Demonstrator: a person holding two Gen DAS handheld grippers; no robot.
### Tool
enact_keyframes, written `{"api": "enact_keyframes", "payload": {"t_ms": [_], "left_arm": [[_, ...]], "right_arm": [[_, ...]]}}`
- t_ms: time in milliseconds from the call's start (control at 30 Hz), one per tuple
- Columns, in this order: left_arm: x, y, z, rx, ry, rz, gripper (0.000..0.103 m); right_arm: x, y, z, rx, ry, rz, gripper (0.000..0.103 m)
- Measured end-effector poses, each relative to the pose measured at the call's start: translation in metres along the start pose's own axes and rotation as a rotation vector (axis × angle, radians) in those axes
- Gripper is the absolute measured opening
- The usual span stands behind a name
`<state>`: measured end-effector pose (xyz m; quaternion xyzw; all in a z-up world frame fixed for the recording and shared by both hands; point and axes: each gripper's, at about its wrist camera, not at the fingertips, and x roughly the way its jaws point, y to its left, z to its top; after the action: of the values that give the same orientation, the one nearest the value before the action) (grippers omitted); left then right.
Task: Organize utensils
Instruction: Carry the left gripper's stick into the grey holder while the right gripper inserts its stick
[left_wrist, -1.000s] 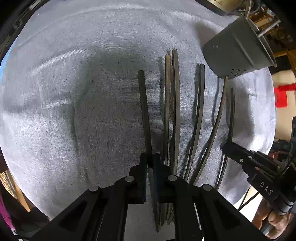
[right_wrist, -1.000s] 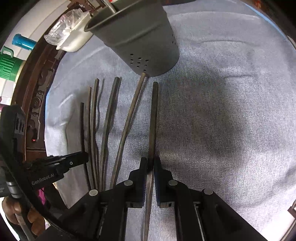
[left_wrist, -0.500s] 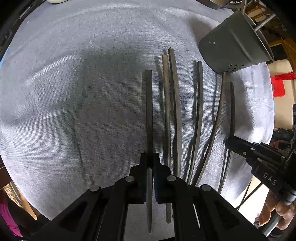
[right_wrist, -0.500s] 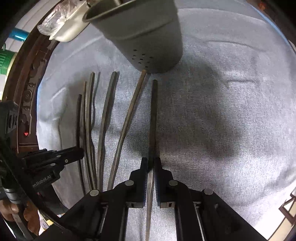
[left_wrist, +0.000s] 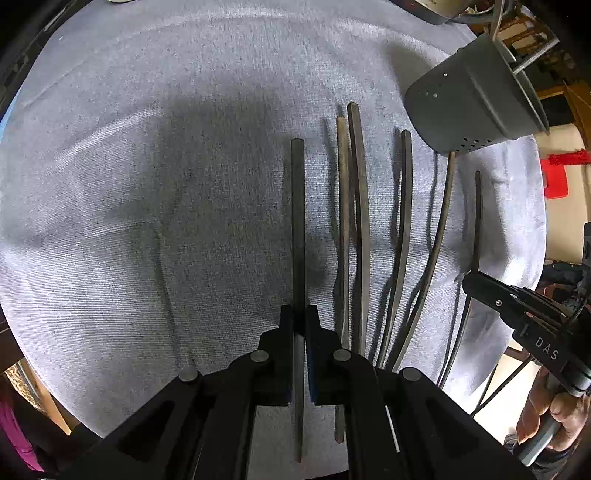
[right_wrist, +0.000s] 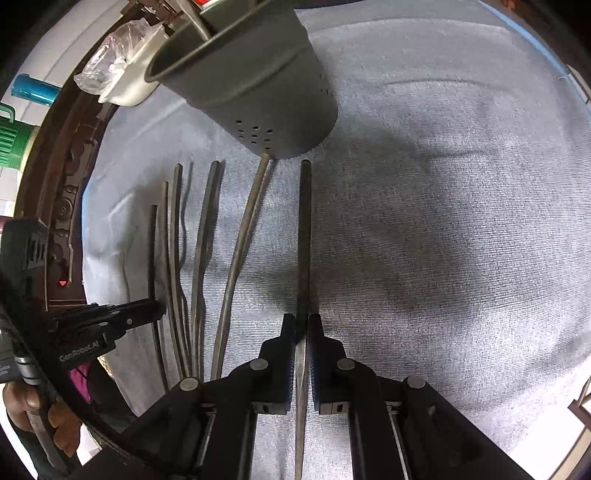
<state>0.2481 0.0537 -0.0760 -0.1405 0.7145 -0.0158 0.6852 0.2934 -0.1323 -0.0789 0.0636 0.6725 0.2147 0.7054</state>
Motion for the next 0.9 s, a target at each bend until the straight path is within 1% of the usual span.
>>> {"api": "enact_keyframes", "payload": {"t_ms": [33, 200, 300, 333, 433, 500, 733, 900], "left_arm": [[-0.002, 0.001, 0.000, -0.004, -0.006, -0.009, 0.006], [-0.016, 0.009, -0.003, -0.017, -0.046, -0.050, 0.006], [-0.032, 0.016, -0.005, -0.030, -0.089, -0.076, 0.006], [-0.038, 0.017, -0.006, -0.034, -0.111, -0.089, 0.006], [-0.058, 0.020, -0.007, -0.051, -0.185, -0.098, 0.006], [-0.069, 0.023, -0.009, -0.064, -0.219, -0.115, 0.006], [-0.119, 0.025, -0.018, -0.111, -0.423, -0.182, 0.006], [-0.151, 0.028, -0.022, -0.156, -0.604, -0.244, 0.006]], "right_arm": [[-0.007, -0.007, -0.002, 0.003, -0.007, 0.006, 0.007], [-0.019, -0.017, -0.005, 0.022, -0.056, 0.040, 0.007], [-0.029, -0.023, -0.008, 0.034, -0.093, 0.062, 0.007], [-0.033, -0.025, -0.009, 0.038, -0.109, 0.070, 0.007], [-0.043, -0.027, -0.011, 0.045, -0.145, 0.077, 0.007], [-0.054, -0.032, -0.011, 0.054, -0.175, 0.089, 0.006], [-0.090, -0.048, -0.014, 0.099, -0.283, 0.133, 0.006], [-0.116, -0.050, -0.013, 0.133, -0.393, 0.156, 0.006]]}}
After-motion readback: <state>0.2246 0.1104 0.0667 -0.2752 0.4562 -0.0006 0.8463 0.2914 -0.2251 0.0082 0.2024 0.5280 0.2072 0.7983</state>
